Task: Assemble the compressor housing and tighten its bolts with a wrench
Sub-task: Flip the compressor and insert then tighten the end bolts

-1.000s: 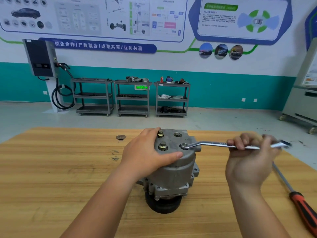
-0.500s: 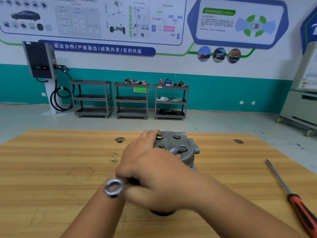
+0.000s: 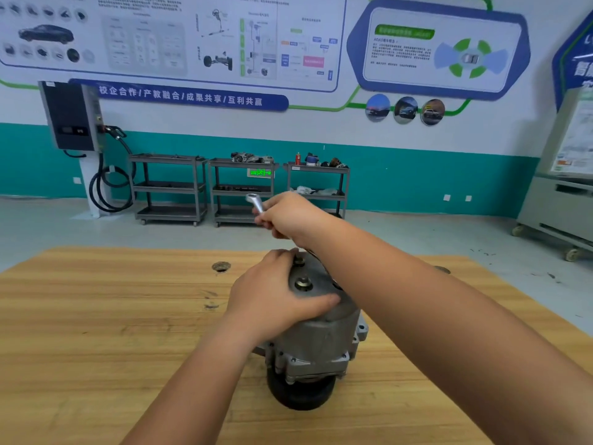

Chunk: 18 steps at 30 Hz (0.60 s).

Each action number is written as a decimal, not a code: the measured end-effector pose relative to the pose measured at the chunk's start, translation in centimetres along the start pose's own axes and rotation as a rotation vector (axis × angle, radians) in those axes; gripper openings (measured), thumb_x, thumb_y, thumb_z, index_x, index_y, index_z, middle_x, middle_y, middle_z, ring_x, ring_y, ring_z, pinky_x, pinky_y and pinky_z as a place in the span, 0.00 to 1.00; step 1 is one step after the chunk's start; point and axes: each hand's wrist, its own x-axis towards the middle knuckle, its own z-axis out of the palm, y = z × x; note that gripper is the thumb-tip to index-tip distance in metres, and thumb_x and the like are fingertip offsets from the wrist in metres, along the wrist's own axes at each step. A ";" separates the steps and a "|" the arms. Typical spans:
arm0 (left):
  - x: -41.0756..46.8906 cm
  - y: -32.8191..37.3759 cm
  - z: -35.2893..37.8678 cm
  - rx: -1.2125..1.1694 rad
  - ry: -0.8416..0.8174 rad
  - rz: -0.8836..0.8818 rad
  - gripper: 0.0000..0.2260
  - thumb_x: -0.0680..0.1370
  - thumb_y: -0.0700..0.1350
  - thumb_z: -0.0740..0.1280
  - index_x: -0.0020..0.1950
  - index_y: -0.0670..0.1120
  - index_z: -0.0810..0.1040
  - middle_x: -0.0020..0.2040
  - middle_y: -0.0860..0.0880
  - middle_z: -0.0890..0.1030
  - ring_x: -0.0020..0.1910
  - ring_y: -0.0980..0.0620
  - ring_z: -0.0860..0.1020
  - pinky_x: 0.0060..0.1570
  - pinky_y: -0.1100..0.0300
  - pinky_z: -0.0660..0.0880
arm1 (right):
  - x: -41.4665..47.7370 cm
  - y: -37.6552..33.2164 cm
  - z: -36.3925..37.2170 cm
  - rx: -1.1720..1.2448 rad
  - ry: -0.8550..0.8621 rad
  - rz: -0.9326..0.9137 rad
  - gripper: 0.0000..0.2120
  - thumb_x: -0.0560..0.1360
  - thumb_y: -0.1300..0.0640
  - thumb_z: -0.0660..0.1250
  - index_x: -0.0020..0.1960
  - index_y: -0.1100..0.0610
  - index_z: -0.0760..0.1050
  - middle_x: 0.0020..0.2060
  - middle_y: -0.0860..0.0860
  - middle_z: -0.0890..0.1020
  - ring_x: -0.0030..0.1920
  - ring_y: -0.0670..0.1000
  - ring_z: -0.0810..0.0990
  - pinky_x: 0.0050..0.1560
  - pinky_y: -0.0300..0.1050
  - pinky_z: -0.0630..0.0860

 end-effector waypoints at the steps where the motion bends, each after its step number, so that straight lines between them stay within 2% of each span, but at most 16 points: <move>1: -0.1 0.3 -0.1 -0.019 -0.006 0.015 0.45 0.61 0.75 0.61 0.73 0.54 0.63 0.69 0.56 0.69 0.65 0.54 0.70 0.58 0.58 0.69 | 0.7 0.5 -0.5 0.057 0.048 0.057 0.09 0.79 0.70 0.57 0.54 0.69 0.73 0.34 0.52 0.73 0.32 0.45 0.69 0.35 0.40 0.65; 3: -0.2 0.2 0.0 -0.015 -0.031 0.023 0.49 0.58 0.76 0.57 0.75 0.54 0.61 0.70 0.57 0.67 0.65 0.54 0.69 0.53 0.58 0.68 | 1.5 1.2 -1.9 0.152 0.163 0.127 0.08 0.78 0.69 0.56 0.45 0.62 0.72 0.33 0.52 0.70 0.30 0.45 0.66 0.30 0.39 0.64; 5: -0.3 0.1 -0.1 -0.020 -0.032 0.018 0.51 0.56 0.77 0.56 0.75 0.55 0.60 0.69 0.58 0.67 0.65 0.55 0.69 0.51 0.59 0.66 | 1.6 2.3 -3.7 0.247 0.261 0.149 0.12 0.79 0.68 0.54 0.39 0.58 0.66 0.32 0.51 0.66 0.30 0.45 0.63 0.27 0.38 0.64; 9: -0.2 -0.3 0.1 -0.029 -0.023 0.019 0.50 0.57 0.78 0.57 0.75 0.55 0.60 0.69 0.58 0.67 0.64 0.54 0.69 0.50 0.60 0.65 | -0.5 5.9 -6.3 0.952 0.491 0.148 0.11 0.80 0.67 0.48 0.42 0.59 0.65 0.32 0.52 0.66 0.27 0.44 0.62 0.18 0.31 0.60; 11: -0.1 -0.4 0.2 -0.026 -0.028 0.029 0.50 0.58 0.78 0.57 0.75 0.55 0.59 0.70 0.57 0.67 0.64 0.54 0.69 0.50 0.59 0.65 | -2.4 7.6 -6.8 1.199 0.598 0.060 0.11 0.80 0.67 0.48 0.44 0.57 0.64 0.32 0.51 0.65 0.23 0.43 0.62 0.18 0.32 0.61; 13: -0.1 -0.3 0.2 -0.017 -0.029 0.019 0.52 0.55 0.79 0.54 0.75 0.55 0.59 0.70 0.57 0.67 0.64 0.54 0.69 0.50 0.59 0.65 | -4.7 9.0 -7.0 1.344 0.744 -0.028 0.10 0.80 0.67 0.49 0.44 0.56 0.63 0.31 0.50 0.66 0.23 0.44 0.62 0.20 0.32 0.62; 18: -0.3 0.2 0.2 0.015 -0.011 0.010 0.54 0.55 0.79 0.53 0.76 0.54 0.58 0.70 0.56 0.66 0.66 0.53 0.69 0.55 0.57 0.68 | -12.2 10.1 -5.2 1.378 0.992 -0.513 0.09 0.76 0.64 0.52 0.40 0.53 0.63 0.26 0.48 0.66 0.25 0.46 0.63 0.25 0.36 0.63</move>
